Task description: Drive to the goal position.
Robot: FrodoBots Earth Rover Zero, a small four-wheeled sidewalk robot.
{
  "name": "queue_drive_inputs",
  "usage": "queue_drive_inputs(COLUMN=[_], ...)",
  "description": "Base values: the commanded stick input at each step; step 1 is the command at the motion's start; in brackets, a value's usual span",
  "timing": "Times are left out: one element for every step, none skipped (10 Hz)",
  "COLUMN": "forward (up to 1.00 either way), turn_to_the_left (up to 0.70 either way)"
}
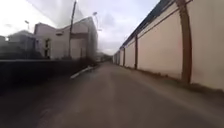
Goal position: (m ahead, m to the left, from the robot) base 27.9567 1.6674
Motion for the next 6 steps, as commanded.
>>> queue_drive_inputs(forward=[0.5,0.5,0.5,0.5,0.5,0.5], turn_to_the_left=[0.0,0.0,0.0,0.0,0.0,0.0])
